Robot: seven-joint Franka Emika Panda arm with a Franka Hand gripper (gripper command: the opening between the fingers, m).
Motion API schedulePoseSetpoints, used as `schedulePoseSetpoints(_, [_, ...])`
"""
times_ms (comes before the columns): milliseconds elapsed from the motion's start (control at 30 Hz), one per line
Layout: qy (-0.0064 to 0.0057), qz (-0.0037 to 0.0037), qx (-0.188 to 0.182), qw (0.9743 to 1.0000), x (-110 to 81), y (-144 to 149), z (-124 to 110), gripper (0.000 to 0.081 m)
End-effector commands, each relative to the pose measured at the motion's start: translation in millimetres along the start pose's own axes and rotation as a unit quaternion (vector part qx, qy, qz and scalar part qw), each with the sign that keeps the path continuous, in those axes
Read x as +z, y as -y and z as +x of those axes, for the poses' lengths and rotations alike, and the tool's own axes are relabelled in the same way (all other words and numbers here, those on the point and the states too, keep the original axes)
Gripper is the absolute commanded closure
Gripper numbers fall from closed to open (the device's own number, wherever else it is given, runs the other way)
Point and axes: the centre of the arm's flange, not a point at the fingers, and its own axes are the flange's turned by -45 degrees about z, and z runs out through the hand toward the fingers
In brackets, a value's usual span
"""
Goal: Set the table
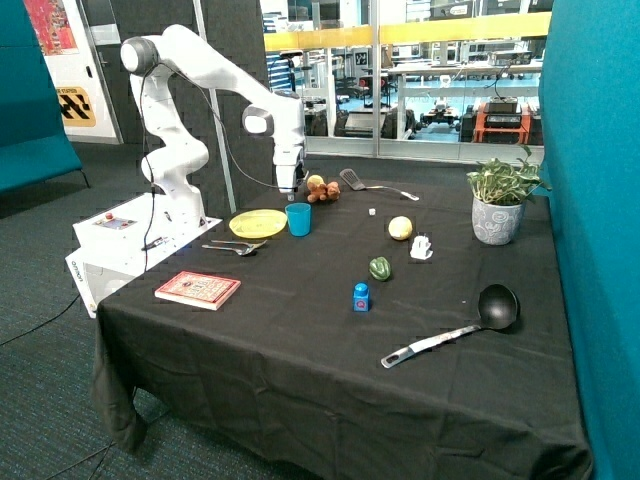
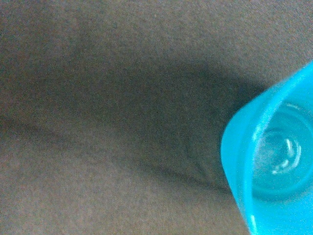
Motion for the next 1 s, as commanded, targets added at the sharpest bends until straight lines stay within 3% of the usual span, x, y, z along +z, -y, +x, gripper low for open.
schedulePoseSetpoints(0, [-0.0018,-0.00105,-0.004,1.0,-7.5,-5.3,-15.1,0.0366])
schedulePoseSetpoints(467, [-0.0018,-0.00103,0.011,0.9999,-7.6,-21.5,-16.4,0.0371])
schedulePoseSetpoints(967, [-0.0018,-0.00109,-0.023,0.9997,-10.9,-1.4,6.3,0.0368])
